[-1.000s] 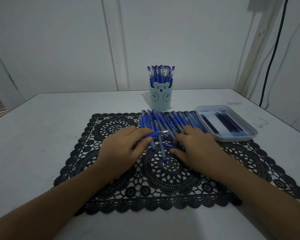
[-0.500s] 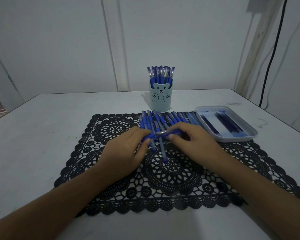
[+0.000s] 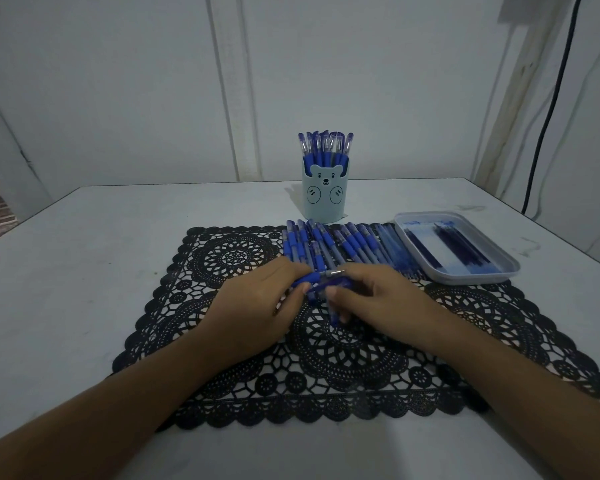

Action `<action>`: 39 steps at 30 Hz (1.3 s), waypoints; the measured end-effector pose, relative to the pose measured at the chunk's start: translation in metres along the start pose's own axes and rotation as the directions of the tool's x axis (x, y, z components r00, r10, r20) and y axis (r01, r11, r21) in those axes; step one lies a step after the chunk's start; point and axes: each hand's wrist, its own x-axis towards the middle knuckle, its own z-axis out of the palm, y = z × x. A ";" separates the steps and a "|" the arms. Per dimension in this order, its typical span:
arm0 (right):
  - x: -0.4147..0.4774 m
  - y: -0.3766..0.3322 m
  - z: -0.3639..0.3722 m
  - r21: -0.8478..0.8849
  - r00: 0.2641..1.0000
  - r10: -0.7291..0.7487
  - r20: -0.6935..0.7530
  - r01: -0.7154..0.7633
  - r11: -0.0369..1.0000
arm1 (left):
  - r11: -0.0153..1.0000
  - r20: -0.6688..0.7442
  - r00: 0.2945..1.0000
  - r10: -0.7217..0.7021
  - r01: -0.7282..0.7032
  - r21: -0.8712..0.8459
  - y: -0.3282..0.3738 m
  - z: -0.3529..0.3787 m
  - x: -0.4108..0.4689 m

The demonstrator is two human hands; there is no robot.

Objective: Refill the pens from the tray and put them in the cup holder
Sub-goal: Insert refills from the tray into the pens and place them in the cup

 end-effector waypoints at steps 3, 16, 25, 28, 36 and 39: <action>0.002 0.001 -0.003 0.056 0.987 0.084 -0.135 -0.077 0.995 | 0.999 -0.021 0.999 -0.029 0.029 -0.016 -0.001 0.000 0.000; 0.001 0.000 0.001 0.221 0.993 -0.005 -0.119 0.032 0.975 | 1.000 0.010 1.000 -0.006 0.006 -0.001 0.000 -0.001 -0.002; 0.001 0.008 0.001 0.062 0.979 -0.184 -0.087 0.189 0.980 | 0.958 0.136 0.989 -0.058 0.094 -0.271 -0.005 -0.002 -0.001; 0.001 0.011 0.003 -0.026 0.962 -0.255 -0.101 0.253 0.967 | 0.960 0.149 0.989 -0.015 0.056 -0.273 -0.005 -0.004 -0.003; 0.010 0.023 0.004 -0.219 0.926 -0.327 -0.186 0.286 0.933 | 0.989 0.177 0.977 -0.116 0.129 -0.066 0.008 -0.003 0.011; 0.013 0.029 -0.001 -0.183 0.928 -0.229 -0.296 0.180 0.966 | 0.992 0.094 0.992 -0.083 0.074 0.099 0.009 -0.007 0.012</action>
